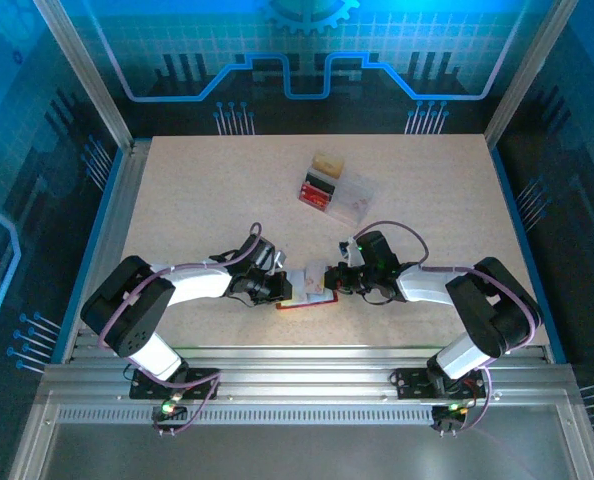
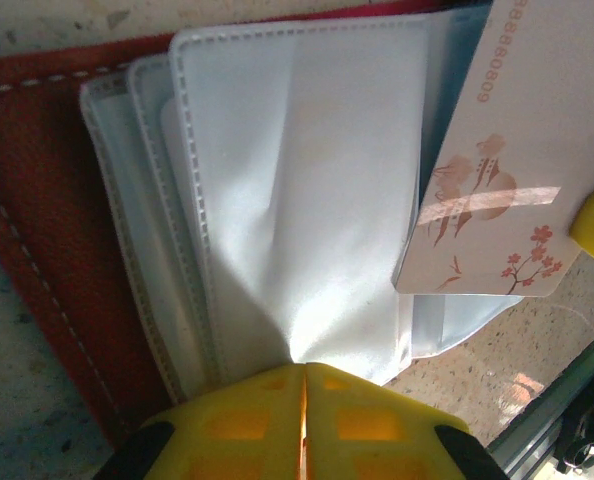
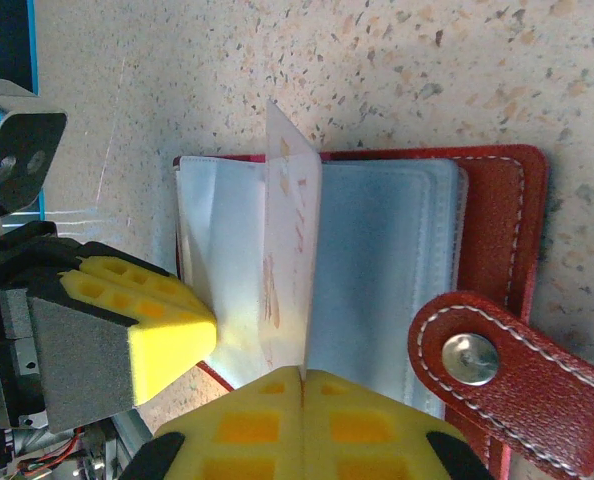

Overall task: Put the credit cards into the card holder
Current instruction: Insert the credit card into the card slot.

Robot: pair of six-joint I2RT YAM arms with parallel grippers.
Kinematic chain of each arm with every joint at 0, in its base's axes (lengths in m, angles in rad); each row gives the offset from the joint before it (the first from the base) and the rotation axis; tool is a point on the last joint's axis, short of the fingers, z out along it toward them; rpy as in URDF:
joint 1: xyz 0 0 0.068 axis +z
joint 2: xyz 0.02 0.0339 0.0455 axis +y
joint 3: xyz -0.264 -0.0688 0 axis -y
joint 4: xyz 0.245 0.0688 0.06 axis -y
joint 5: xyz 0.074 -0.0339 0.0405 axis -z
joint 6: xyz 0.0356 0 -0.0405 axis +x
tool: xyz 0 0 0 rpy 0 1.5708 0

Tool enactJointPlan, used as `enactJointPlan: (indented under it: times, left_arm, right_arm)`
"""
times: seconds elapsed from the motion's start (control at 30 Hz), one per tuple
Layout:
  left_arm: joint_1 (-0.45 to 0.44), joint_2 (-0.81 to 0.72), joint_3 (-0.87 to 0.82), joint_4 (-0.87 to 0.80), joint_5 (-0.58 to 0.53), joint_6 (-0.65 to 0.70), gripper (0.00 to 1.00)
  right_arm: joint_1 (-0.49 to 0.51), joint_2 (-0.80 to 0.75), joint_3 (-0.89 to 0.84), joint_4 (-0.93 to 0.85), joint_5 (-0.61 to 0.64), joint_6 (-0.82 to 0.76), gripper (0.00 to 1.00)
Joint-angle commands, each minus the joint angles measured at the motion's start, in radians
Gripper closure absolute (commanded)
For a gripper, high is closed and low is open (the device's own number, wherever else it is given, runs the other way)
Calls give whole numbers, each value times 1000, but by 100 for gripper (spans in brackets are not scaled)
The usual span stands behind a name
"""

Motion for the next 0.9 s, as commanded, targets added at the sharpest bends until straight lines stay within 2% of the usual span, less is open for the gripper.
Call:
enactJointPlan:
  times: [0.0, 0.3, 0.87]
  left_arm:
    - [12, 8, -31, -61, -36, -3, 91]
    - [12, 13, -29, -62, -36, -4, 91]
    - [13, 16, -27, -62, -38, -2, 91]
  right_arm:
    - [-8, -15, -13, -44, 17, -27, 100]
    - [-10, -26, -10, -63, 25, -41, 100]
    - [23, 33, 2, 15, 10, -22, 100]
